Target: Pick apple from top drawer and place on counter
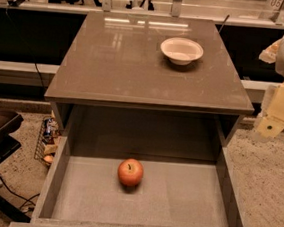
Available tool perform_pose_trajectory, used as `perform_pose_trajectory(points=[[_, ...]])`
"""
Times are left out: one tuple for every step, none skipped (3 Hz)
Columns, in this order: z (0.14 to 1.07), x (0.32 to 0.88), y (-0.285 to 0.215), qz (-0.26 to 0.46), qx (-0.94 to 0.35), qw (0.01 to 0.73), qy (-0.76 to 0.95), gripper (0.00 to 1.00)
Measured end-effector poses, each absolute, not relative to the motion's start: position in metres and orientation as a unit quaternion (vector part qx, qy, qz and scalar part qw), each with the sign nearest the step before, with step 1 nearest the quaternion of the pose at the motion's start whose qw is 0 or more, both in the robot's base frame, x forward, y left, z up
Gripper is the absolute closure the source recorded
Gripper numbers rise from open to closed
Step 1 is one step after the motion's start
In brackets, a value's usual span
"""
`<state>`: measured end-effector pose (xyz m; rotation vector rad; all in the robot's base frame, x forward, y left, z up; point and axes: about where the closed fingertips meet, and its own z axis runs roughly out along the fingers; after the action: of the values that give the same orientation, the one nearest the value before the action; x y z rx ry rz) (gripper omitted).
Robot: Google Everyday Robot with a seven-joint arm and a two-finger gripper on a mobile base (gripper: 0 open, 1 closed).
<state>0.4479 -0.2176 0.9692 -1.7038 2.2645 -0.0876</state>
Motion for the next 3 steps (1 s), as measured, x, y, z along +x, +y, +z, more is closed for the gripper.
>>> perform_pose_trajectory(points=[[0.914, 0.453, -0.21, 0.027, -0.603, 0.161, 0.781, 0.0], [0.849, 0.436, -0.182, 0.112, -0.611, 0.216, 0.753, 0.0], [0.802, 0.42, -0.142, 0.185, -0.604, 0.298, 0.715, 0.0]])
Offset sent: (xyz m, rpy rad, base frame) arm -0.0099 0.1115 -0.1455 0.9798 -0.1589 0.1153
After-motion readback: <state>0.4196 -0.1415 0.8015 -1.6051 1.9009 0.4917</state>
